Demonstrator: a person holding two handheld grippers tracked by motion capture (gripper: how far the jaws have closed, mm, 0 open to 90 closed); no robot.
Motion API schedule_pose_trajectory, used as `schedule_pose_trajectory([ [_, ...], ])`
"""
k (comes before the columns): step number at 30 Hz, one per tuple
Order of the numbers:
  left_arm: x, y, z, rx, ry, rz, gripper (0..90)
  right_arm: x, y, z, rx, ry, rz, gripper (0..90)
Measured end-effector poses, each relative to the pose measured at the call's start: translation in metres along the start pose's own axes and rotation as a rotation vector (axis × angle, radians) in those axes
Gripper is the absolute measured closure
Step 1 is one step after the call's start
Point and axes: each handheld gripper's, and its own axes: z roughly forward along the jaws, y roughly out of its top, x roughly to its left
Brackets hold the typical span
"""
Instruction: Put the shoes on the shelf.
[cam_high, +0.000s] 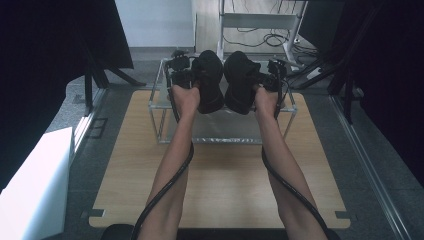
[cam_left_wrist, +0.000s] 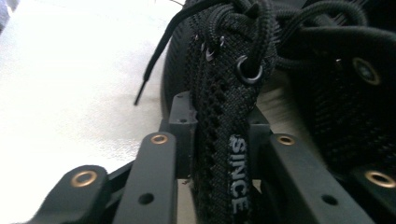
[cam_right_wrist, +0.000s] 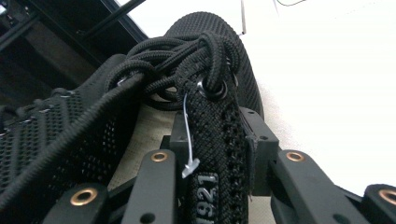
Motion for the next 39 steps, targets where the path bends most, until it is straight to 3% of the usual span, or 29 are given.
schedule_pose_trajectory([
  [5, -0.005, 0.001, 0.005, 0.011, -0.006, 0.027, 66.3, 0.0, 0.001, 0.002, 0.007, 0.006, -0.022, 63.3],
  [10, -0.014, 0.0, 0.009, 0.013, 0.008, 0.089, 60.8, 0.003, 0.001, 0.005, 0.023, 0.021, -0.062, 54.2],
  [11, -0.013, 0.0, 0.009, 0.012, -0.001, 0.079, 60.4, 0.004, 0.001, 0.005, 0.02, 0.027, -0.066, 52.0],
  [15, -0.006, -0.002, 0.01, 0.005, -0.082, 0.057, 48.8, -0.003, 0.0, 0.006, 0.008, 0.107, -0.035, 42.5],
  [19, 0.001, -0.005, 0.004, -0.031, -0.171, 0.03, 38.4, -0.007, -0.002, 0.005, -0.017, 0.172, -0.043, 34.9],
  [21, 0.006, -0.005, -0.003, -0.058, -0.221, 0.016, 38.6, -0.008, -0.002, 0.002, -0.01, 0.199, -0.056, 33.5],
  [23, 0.01, -0.005, -0.01, -0.072, -0.247, 0.012, 37.2, -0.009, -0.001, -0.003, -0.028, 0.232, -0.052, 33.3],
  [26, 0.013, -0.007, -0.021, -0.085, -0.262, 0.044, 34.5, -0.013, 0.0, -0.011, -0.041, 0.276, -0.048, 29.6],
  [30, 0.019, -0.013, -0.035, -0.104, -0.282, 0.08, 37.7, -0.021, 0.0, -0.021, -0.033, 0.324, -0.044, 25.2],
  [35, 0.024, -0.023, -0.046, -0.117, -0.339, 0.104, 44.2, -0.027, -0.002, -0.04, -0.054, 0.331, -0.121, 25.8],
  [39, 0.025, -0.035, -0.055, -0.135, -0.351, 0.137, 51.8, -0.032, -0.009, -0.054, -0.047, 0.343, -0.155, 40.8],
])
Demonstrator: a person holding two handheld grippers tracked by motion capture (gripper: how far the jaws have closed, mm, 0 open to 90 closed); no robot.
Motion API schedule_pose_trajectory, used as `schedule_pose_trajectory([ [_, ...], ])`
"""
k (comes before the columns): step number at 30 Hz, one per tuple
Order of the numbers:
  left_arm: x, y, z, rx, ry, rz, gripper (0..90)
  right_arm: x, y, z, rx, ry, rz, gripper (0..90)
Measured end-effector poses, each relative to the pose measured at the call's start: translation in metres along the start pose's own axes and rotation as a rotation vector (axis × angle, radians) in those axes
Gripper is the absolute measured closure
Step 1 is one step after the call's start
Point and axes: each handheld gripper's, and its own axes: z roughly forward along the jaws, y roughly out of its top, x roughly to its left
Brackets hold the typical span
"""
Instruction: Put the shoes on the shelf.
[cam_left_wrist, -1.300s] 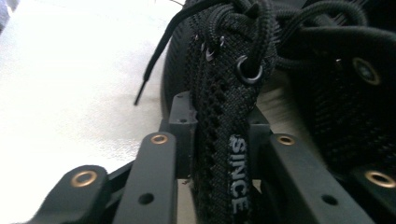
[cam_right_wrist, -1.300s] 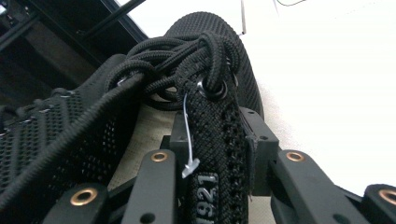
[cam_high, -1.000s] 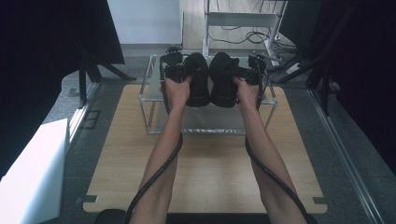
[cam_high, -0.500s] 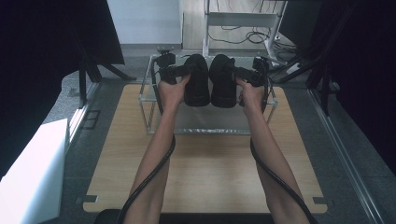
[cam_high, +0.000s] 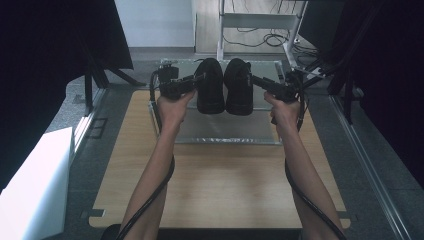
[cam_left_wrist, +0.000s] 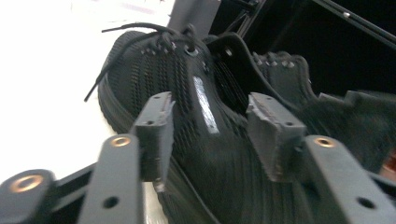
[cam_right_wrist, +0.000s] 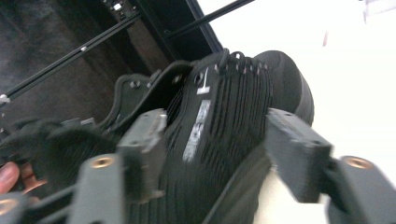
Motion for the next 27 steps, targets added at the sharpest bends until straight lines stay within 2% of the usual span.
schedule_pose_trajectory([
  [4, -0.003, -0.012, -0.011, -0.011, -0.012, 0.035, 62.5, -0.001, -0.01, -0.014, 0.008, 0.021, 0.002, 58.2],
  [8, -0.004, -0.024, -0.024, -0.014, -0.034, 0.063, 77.1, 0.002, -0.025, -0.028, 0.009, 0.008, -0.044, 75.3],
  [11, -0.004, -0.037, -0.032, -0.015, -0.067, 0.064, 85.2, 0.005, -0.037, -0.035, 0.013, 0.019, -0.06, 82.0],
  [13, -0.006, -0.046, -0.034, -0.011, -0.088, 0.068, 89.0, 0.008, -0.046, -0.04, 0.025, 0.038, -0.065, 84.9],
  [17, -0.011, -0.063, -0.034, -0.007, -0.119, 0.08, 89.5, 0.013, -0.06, -0.045, 0.039, 0.08, -0.063, 89.5],
  [21, -0.021, -0.076, -0.032, 0.003, -0.159, 0.105, 89.6, 0.021, -0.073, -0.045, 0.066, 0.123, -0.07, 90.0],
  [23, -0.025, -0.08, -0.031, 0.012, -0.16, 0.122, 89.6, 0.026, -0.079, -0.042, 0.09, 0.133, -0.08, 90.0],
  [27, -0.027, -0.087, -0.028, 0.033, -0.135, 0.15, 89.6, 0.03, -0.089, -0.033, 0.12, 0.135, -0.086, 90.0],
])
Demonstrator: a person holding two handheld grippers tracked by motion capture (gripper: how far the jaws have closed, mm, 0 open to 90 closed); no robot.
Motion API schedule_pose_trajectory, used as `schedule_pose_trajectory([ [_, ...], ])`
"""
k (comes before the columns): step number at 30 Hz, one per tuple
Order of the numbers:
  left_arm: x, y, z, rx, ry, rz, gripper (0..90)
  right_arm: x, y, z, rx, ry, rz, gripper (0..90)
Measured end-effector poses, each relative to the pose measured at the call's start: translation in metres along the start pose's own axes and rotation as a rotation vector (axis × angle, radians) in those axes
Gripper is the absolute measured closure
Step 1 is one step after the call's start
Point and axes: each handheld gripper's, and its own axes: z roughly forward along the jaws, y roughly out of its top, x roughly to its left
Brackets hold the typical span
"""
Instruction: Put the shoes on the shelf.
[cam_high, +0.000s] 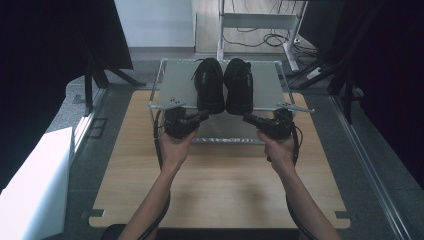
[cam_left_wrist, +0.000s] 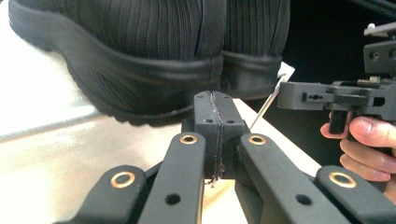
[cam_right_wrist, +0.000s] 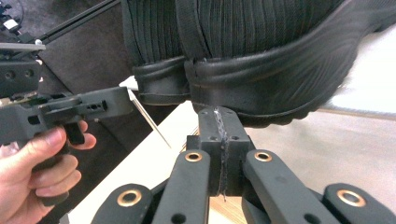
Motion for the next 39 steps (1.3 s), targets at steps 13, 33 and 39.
schedule_pose_trajectory([
  [13, 0.015, 0.007, 0.014, 0.029, 0.026, -0.026, 89.6, -0.003, 0.006, 0.014, -0.014, -0.026, 0.013, 90.0],
  [33, 0.029, 0.018, 0.044, 0.061, 0.076, -0.101, 89.5, -0.027, 0.012, 0.038, -0.028, -0.065, 0.124, 90.0],
  [39, 0.024, 0.019, 0.047, 0.063, 0.078, -0.084, 89.4, -0.028, 0.012, 0.038, -0.028, -0.058, 0.119, 90.0],
])
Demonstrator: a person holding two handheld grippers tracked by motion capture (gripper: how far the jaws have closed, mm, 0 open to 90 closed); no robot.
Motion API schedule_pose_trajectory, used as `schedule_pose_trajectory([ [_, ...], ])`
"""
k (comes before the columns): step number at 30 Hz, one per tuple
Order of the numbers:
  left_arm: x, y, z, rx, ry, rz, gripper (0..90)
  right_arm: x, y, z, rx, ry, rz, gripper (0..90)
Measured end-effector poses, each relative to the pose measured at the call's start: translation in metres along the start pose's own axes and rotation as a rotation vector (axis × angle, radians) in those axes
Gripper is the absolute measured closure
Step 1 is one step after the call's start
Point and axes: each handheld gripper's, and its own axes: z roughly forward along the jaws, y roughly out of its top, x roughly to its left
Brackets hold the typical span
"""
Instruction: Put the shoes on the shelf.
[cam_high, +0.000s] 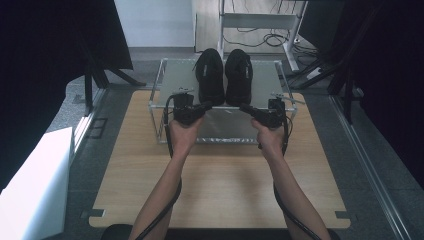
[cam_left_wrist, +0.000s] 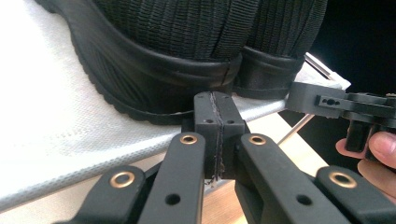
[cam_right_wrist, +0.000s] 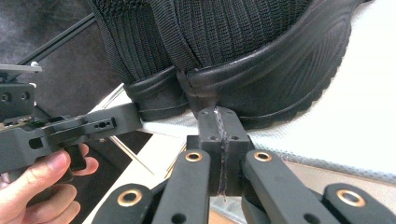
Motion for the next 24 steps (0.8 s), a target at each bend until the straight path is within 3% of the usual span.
schedule_pose_trajectory([
  [3, -0.002, -0.004, -0.001, -0.008, -0.02, -0.003, 83.0, 0.0, -0.001, -0.002, 0.004, 0.003, -0.002, 86.9],
  [6, -0.006, -0.011, 0.0, -0.009, -0.068, 0.0, 72.4, -0.002, -0.004, -0.005, -0.003, 0.017, -0.009, 80.0],
  [11, -0.014, -0.021, 0.002, 0.007, -0.091, 0.022, 55.0, -0.001, -0.013, -0.01, 0.026, 0.052, -0.044, 68.2],
  [14, -0.019, -0.024, 0.001, 0.011, -0.068, 0.06, 42.5, 0.001, -0.017, -0.013, 0.036, 0.045, -0.065, 60.2],
  [18, -0.022, -0.027, -0.005, 0.009, -0.024, 0.09, 28.4, 0.003, -0.022, -0.017, 0.043, 0.017, -0.135, 50.8],
  [24, -0.019, -0.035, -0.013, 0.029, 0.039, 0.118, 16.8, 0.002, -0.029, -0.023, 0.051, -0.036, -0.194, 37.0],
])
